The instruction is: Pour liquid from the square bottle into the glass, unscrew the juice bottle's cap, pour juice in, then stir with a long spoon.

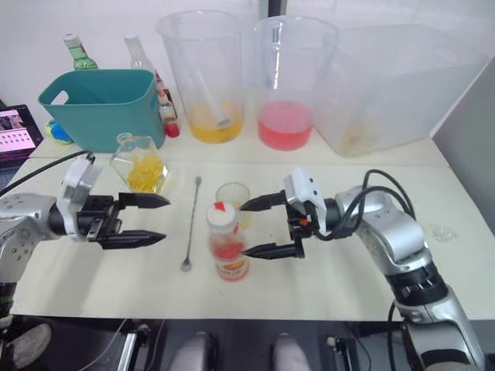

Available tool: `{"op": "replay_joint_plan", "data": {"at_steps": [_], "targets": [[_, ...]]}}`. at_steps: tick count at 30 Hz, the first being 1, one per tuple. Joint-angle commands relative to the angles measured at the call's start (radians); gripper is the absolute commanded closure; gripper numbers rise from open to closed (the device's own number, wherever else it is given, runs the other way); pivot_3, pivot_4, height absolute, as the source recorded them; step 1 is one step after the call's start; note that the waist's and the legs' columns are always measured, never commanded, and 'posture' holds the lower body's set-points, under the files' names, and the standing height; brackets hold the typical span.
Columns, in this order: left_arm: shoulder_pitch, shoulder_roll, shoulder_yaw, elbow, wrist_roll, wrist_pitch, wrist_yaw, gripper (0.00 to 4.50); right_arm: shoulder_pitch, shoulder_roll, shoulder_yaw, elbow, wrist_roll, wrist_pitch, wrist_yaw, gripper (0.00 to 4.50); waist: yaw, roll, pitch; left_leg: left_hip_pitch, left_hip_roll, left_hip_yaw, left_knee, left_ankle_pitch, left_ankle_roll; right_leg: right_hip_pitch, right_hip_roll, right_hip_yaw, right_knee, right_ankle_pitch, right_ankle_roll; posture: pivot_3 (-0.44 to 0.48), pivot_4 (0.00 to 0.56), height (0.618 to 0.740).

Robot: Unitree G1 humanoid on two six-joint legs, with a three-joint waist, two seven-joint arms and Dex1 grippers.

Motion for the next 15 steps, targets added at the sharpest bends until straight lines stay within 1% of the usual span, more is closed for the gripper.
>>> {"op": "replay_joint_plan", "data": {"at_steps": [1, 6, 9, 13, 15], "targets": [[0.061, 0.027, 0.093, -0.096, -0.049, 0.021, 0.029, 0.00, -0.077, 0.036, 0.011, 0.055, -0.008, -0.042, 0.088, 0.03, 0.000, 0.000, 0.000, 0.000, 0.000, 0.000, 0.000, 0.000, 0.000, 0.000, 0.000, 0.000, 0.000, 0.000, 0.000, 0.000, 0.150, 0.726], [0.183, 0.029, 0.195, -0.209, -0.090, 0.056, 0.096, 0.00, -0.149, 0.100, 0.031, 0.122, 0.001, -0.053, 0.205, 0.03, 0.004, 0.000, 0.000, 0.000, 0.000, -0.001, 0.000, 0.000, 0.000, 0.000, -0.001, -0.002, 0.001, 0.000, 0.000, 0.000, 0.150, 0.726], [0.228, 0.029, 0.234, -0.253, -0.111, 0.072, 0.125, 0.00, -0.186, 0.133, 0.030, 0.174, -0.011, -0.067, 0.241, 0.03, 0.008, 0.000, 0.000, 0.000, 0.000, -0.002, 0.000, 0.000, 0.000, 0.000, -0.001, -0.003, 0.001, 0.000, -0.001, 0.000, 0.150, 0.726], [0.313, 0.021, 0.315, -0.328, -0.135, 0.089, 0.173, 0.00, -0.240, 0.176, 0.084, 0.271, -0.038, -0.141, 0.280, 0.03, 0.005, 0.000, 0.000, 0.001, 0.000, -0.002, 0.000, 0.000, 0.000, 0.000, -0.001, -0.003, 0.001, 0.000, -0.001, 0.000, 0.150, 0.726], [0.336, 0.014, 0.335, -0.350, -0.148, 0.091, 0.200, 0.00, -0.248, 0.186, 0.106, 0.296, -0.035, -0.167, 0.280, 0.56, 0.004, 0.000, 0.000, 0.001, 0.001, -0.002, -0.001, 0.000, 0.000, 0.000, -0.001, -0.004, 0.001, 0.000, -0.002, 0.000, 0.150, 0.726]]}}
